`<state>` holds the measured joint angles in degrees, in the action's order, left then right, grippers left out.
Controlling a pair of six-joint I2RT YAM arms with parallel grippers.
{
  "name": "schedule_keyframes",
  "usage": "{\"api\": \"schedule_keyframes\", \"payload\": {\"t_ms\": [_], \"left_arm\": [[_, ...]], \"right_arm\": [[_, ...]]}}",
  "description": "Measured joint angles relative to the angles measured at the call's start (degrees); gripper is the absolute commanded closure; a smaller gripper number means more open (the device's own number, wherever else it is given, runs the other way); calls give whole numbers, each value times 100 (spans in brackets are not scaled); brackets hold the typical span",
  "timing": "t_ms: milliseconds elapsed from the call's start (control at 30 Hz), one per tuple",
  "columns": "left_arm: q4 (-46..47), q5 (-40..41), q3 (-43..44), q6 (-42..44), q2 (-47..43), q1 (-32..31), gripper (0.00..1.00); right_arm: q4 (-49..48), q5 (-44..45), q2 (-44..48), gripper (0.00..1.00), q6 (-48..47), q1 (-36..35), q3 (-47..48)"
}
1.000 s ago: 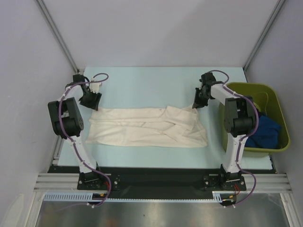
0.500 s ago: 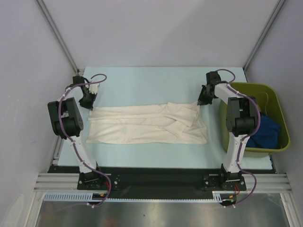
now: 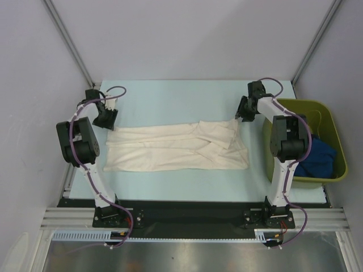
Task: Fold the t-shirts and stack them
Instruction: Fold the tshirt
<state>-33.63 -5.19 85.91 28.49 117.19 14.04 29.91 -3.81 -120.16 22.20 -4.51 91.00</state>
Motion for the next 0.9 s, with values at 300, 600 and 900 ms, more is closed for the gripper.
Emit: {"api": "schedule_keyframes", "payload": {"t_ms": [300,600,900], "left_arm": [[4,-15,-181,68,-1198,2,20],[-734,-282,-2341,922,-3604,-44,34],[-1126,87,-4382,2100,-4485,-1191,24]], "right_arm": [[83,446,647,50,-284,-389,44],[424,739,2765,48,-118,-1054,-1550],[1331,863,3956,49,487,-1224,-3897]]}}
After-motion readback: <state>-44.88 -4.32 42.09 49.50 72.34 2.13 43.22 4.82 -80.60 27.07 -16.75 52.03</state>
